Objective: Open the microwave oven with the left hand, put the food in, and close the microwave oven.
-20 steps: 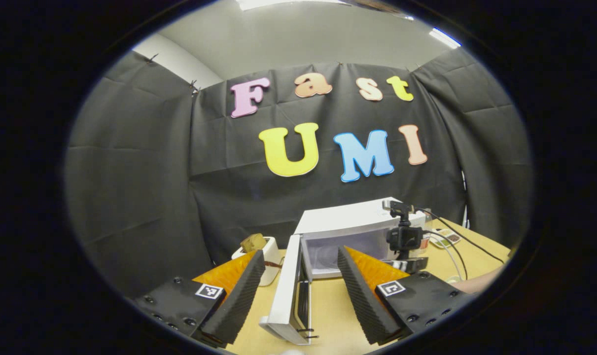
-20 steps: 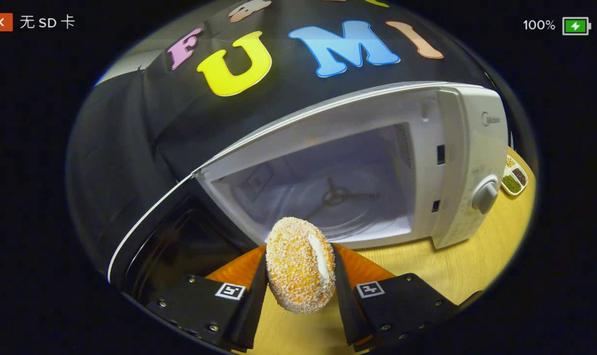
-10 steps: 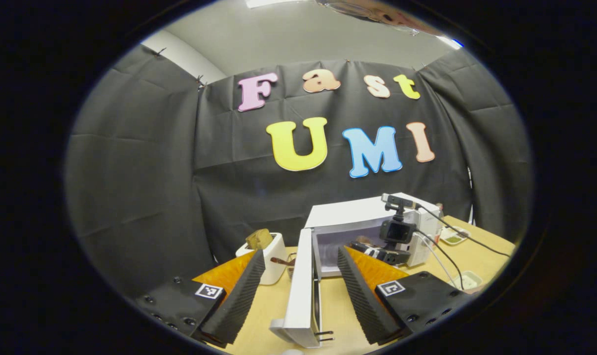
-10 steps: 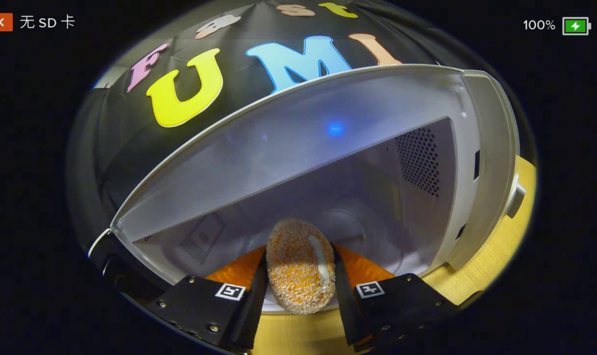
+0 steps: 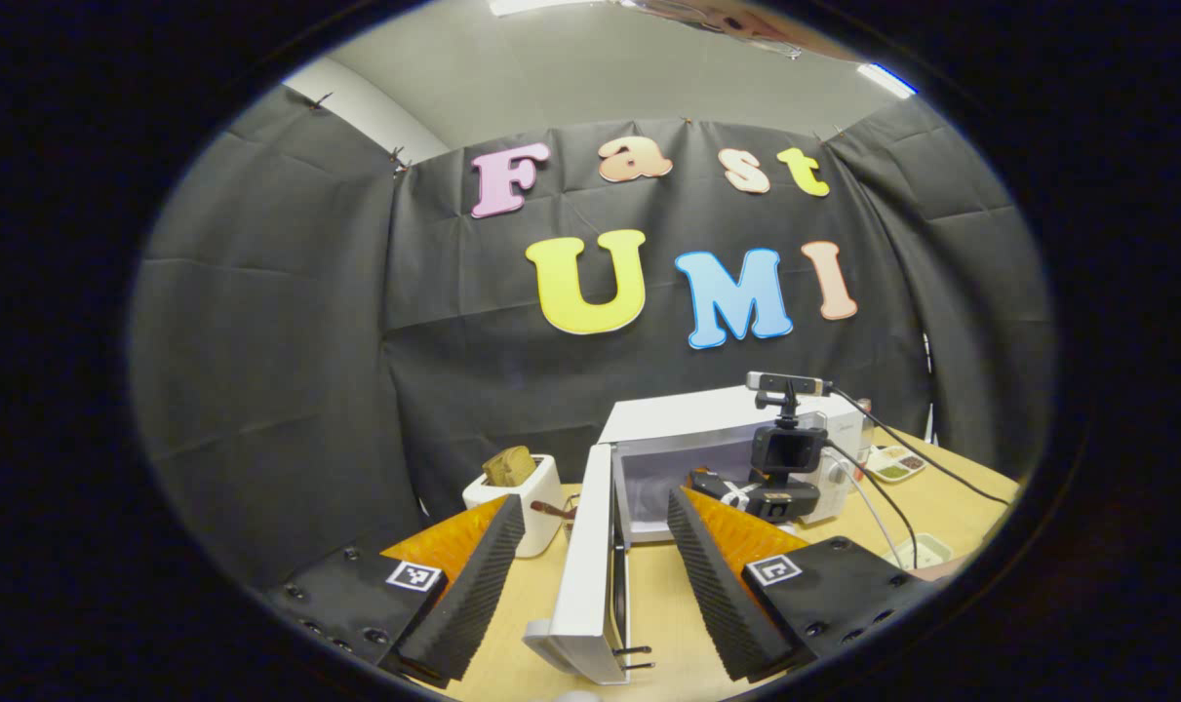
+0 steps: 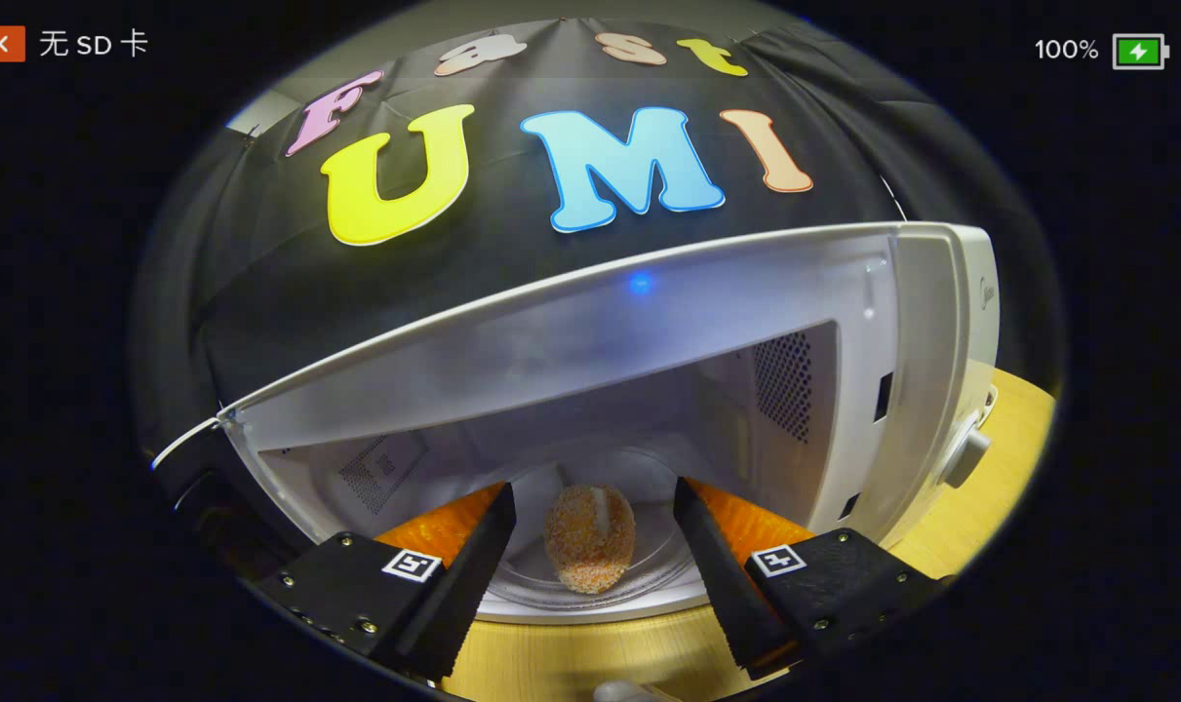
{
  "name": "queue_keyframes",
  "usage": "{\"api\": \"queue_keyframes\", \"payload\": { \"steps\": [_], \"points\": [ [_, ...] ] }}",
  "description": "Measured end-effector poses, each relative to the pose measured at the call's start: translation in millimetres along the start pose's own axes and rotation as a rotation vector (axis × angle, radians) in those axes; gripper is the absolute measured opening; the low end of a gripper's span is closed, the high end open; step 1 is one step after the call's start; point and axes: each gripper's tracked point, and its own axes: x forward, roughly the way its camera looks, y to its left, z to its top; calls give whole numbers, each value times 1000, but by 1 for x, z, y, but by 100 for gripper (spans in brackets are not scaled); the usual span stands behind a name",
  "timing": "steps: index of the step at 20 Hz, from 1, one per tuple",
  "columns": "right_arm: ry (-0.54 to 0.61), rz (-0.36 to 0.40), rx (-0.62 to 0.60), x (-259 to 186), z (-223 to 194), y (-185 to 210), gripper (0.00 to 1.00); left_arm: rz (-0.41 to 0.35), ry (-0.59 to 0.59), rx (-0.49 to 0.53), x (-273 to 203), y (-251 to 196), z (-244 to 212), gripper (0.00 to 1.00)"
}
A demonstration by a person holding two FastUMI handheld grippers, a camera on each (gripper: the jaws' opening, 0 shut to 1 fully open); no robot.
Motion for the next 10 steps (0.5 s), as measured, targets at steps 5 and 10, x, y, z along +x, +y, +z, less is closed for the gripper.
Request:
{"api": "queue_keyframes", "payload": {
  "steps": [5, 10],
  "points": [
    [-53, 79, -119, -73, 48, -20, 100, 19, -31, -2, -4, 2, 11, 98],
    [-89, 119, -270, -157, 105, -79, 99, 45, -42, 3, -11, 10, 16, 100]
  ]
}}
